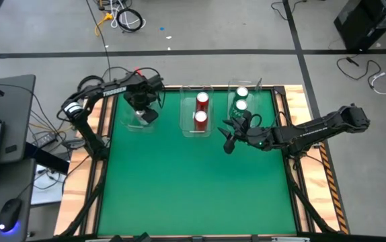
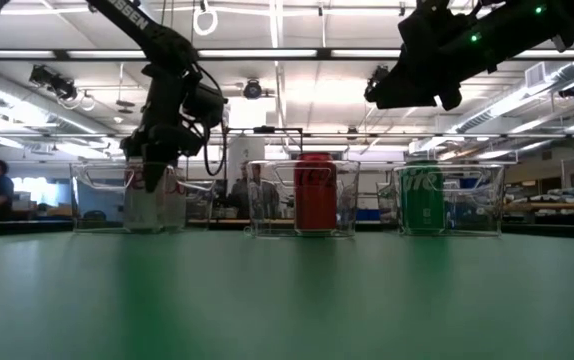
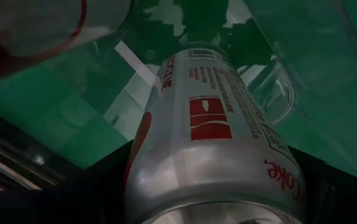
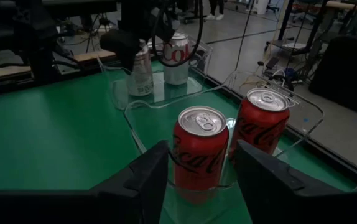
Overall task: Sort soda cans
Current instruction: Put the red-silver soda can into the left transparent bin
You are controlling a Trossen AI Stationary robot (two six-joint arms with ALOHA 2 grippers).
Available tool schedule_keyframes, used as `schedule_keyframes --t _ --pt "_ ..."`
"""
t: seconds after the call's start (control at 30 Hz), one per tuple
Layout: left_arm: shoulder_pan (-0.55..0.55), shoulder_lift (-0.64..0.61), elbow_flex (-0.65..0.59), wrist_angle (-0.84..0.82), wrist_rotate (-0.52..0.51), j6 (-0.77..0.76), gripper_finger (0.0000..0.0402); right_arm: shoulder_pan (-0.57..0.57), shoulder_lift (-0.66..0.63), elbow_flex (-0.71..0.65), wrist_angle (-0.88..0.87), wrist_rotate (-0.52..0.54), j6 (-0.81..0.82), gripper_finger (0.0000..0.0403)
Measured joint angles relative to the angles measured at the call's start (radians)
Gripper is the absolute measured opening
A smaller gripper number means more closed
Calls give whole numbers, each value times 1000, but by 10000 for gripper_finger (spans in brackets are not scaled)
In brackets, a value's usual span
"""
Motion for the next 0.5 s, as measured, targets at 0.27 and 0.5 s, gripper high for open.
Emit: schedule_keyframes --t 0.27,0.5 --pt "-15 6 23 -35 -38 -13 360 0 0 0 0 0 -2 189" --pt "-34 2 24 -95 -39 -9 314 0 0 0 0 -1 -2 186"
